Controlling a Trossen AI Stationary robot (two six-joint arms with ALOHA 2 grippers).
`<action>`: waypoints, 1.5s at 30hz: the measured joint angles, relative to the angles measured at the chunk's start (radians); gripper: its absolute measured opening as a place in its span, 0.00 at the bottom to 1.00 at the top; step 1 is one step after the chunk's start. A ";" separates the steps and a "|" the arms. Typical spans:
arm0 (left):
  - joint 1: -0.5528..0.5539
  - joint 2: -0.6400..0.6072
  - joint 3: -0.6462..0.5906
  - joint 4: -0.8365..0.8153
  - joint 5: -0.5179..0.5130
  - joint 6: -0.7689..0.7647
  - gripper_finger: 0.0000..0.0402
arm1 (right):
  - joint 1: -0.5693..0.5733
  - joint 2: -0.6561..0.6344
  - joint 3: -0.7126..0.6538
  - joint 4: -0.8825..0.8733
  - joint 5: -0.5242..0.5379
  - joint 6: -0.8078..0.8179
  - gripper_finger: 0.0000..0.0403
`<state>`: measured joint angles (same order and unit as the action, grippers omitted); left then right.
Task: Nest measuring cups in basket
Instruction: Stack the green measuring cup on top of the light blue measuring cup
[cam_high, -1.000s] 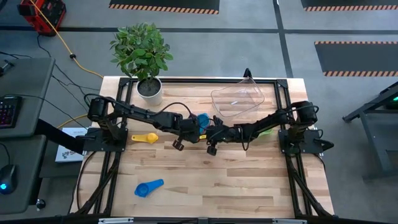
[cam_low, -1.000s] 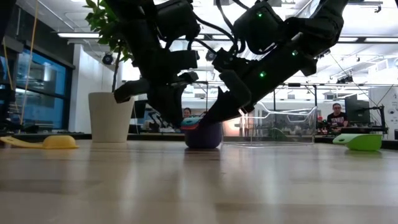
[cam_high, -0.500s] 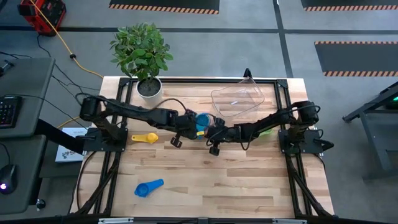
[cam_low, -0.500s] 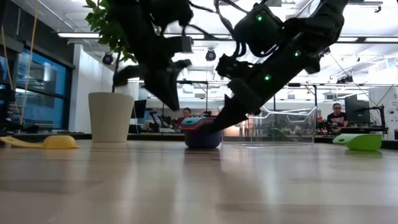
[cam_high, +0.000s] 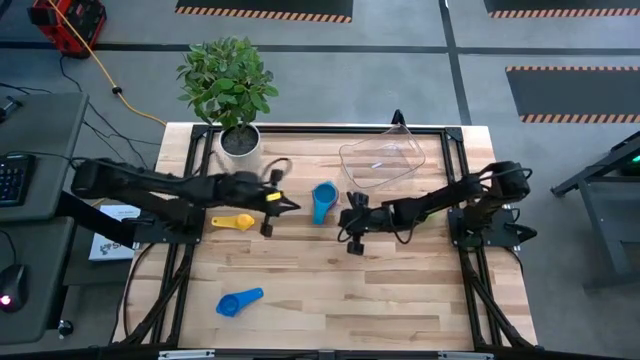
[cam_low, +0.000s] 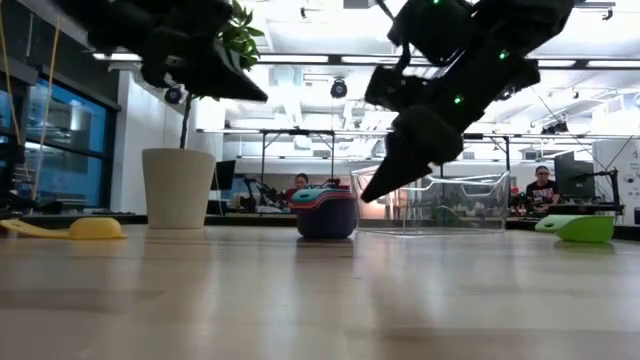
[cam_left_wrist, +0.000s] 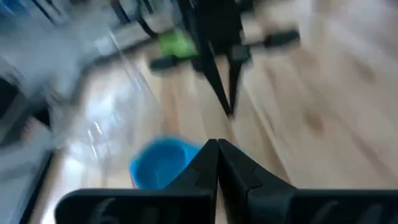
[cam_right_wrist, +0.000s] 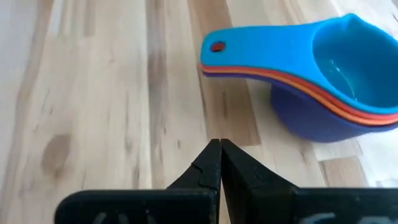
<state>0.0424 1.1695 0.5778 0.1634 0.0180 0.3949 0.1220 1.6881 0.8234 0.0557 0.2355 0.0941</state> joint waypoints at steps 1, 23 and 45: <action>-0.001 -0.030 -0.059 0.086 -0.001 -0.014 0.00 | 0.006 -0.013 -0.001 -0.023 0.002 -0.007 0.00; -0.006 -0.201 -0.238 0.267 -0.003 -0.049 0.00 | 0.020 -0.132 -0.002 -0.175 0.045 -0.012 0.00; -0.011 -0.201 -0.238 0.262 -0.003 -0.087 0.00 | 0.055 -0.238 -0.002 -0.306 0.140 0.037 0.00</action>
<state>0.0311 0.9684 0.3393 0.4259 0.0151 0.3081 0.1774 1.4496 0.8215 -0.2506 0.3756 0.1313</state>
